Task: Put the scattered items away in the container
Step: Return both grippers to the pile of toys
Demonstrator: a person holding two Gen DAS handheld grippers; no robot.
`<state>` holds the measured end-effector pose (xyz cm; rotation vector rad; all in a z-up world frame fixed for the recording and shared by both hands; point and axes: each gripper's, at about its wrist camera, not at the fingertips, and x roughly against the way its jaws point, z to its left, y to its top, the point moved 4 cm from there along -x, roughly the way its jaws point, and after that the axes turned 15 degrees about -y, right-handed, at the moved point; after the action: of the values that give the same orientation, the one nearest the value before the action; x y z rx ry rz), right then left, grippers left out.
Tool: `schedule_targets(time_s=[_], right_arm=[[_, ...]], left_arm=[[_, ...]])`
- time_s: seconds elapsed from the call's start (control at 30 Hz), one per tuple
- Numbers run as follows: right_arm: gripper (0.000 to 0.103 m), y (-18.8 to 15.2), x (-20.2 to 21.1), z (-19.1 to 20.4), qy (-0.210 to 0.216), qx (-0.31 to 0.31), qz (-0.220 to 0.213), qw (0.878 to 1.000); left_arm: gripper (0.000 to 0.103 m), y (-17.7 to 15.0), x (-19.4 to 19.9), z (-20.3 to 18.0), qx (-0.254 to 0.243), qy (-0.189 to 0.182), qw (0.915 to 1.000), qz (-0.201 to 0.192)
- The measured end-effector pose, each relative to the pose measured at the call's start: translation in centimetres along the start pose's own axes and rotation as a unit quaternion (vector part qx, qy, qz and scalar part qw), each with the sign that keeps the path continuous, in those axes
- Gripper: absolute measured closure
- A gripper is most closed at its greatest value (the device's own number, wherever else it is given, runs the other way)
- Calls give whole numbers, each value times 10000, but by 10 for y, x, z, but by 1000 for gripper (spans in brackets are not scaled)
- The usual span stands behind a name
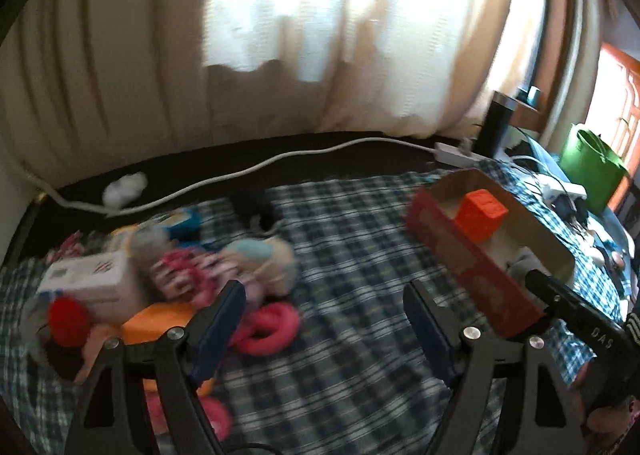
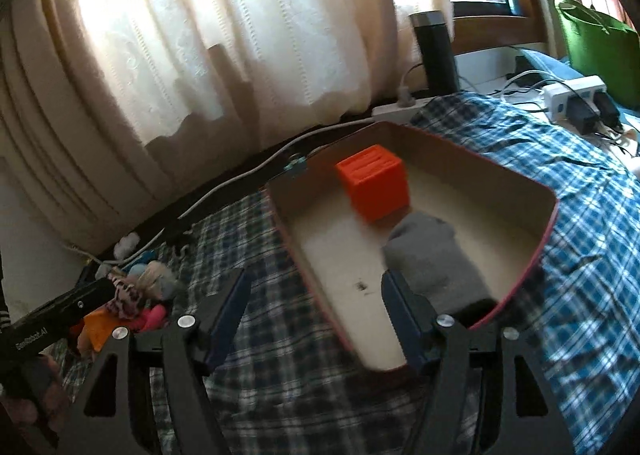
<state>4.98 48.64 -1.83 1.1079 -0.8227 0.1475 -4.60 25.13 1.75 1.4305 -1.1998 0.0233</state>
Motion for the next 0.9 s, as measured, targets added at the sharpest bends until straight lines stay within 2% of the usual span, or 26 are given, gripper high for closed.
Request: schedule_targets(time_s=[0.17, 0.37, 0.6, 0.9], right_arm=[[29, -6, 5, 28, 168, 304, 71, 9994], [27, -15, 12, 68, 461, 696, 204, 9963], [26, -30, 16, 123, 872, 1302, 427, 9867], [25, -56, 21, 199, 1284, 2157, 623, 9660]], left_arm=[[20, -14, 27, 49, 373, 367, 9985, -164], [20, -33, 55, 101, 907, 613, 9934, -336], [20, -51, 69, 132, 1026, 810, 9907, -364], [20, -62, 86, 165, 1180, 1092, 9858, -479]])
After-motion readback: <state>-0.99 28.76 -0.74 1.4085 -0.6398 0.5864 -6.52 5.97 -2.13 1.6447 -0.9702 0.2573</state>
